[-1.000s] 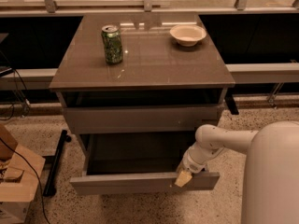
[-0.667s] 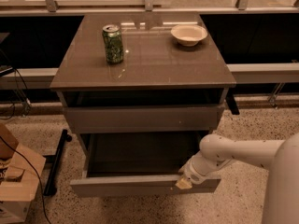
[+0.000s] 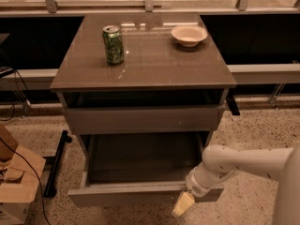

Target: Open middle drawer

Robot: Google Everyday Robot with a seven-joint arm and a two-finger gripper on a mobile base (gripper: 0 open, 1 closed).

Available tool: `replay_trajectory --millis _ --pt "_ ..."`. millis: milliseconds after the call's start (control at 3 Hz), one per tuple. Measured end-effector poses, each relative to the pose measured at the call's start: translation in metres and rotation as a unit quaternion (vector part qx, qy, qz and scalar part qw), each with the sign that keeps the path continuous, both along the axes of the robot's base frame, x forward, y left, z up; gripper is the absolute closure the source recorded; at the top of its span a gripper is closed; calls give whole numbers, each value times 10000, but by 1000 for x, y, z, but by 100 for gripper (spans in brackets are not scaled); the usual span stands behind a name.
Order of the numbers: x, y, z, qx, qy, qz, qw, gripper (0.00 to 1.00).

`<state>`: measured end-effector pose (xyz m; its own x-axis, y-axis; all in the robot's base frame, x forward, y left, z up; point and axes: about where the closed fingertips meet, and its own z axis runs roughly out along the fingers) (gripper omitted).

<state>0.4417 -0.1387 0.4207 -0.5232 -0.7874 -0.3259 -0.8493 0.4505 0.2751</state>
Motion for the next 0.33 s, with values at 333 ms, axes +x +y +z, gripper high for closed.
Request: replay_trajectory --millis 333 --pt "-50 5 10 133 281 -807 9963 0"
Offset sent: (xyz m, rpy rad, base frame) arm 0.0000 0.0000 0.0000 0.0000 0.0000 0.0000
